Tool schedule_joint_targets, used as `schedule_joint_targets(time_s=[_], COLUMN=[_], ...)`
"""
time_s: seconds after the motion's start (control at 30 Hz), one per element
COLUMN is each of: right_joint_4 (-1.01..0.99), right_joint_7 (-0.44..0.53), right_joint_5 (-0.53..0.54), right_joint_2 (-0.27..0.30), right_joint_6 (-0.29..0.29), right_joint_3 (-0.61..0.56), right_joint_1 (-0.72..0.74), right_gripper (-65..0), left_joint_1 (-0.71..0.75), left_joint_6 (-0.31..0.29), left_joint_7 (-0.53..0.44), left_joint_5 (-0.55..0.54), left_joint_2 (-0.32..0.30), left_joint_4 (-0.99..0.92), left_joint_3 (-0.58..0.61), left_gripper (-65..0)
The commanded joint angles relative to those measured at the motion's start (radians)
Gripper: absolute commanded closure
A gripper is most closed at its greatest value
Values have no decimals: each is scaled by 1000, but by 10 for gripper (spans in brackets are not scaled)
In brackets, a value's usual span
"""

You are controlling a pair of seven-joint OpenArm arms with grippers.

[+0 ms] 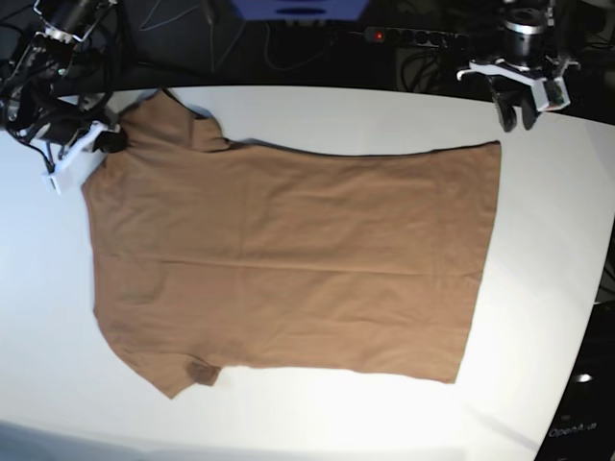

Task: Fold the T-shirt properly
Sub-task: 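Move the left gripper to the shirt's hem corner and grasp it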

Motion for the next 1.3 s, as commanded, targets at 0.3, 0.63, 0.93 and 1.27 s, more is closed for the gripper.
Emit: schedule_joint_targets(time_s=[0.3,0.63,0.93,1.27], right_joint_4=[13,13,13,13], right_joint_7=[2,2,2,2], right_joint_5=[9,9,9,9], right_joint_2=[20,22,22,22], right_joint_6=[3,3,3,3], right_joint_3=[1,1,1,1], right_joint_1=[5,4,5,5], right_gripper=[-6,-6,-7,-7], left_joint_1=[-283,-576,-586,-573], left_joint_6=[-544,-565,-565,-565], left_joint_7=[505,723,733,733], left_joint_5=[-158,156,199,190], left_joint_2=[-5,-51,11,81], left_joint_4=[-39,-372,-272,-131], left_joint_3=[-410,-530,-530,-527], left_gripper=[-349,-351,-351,-352])
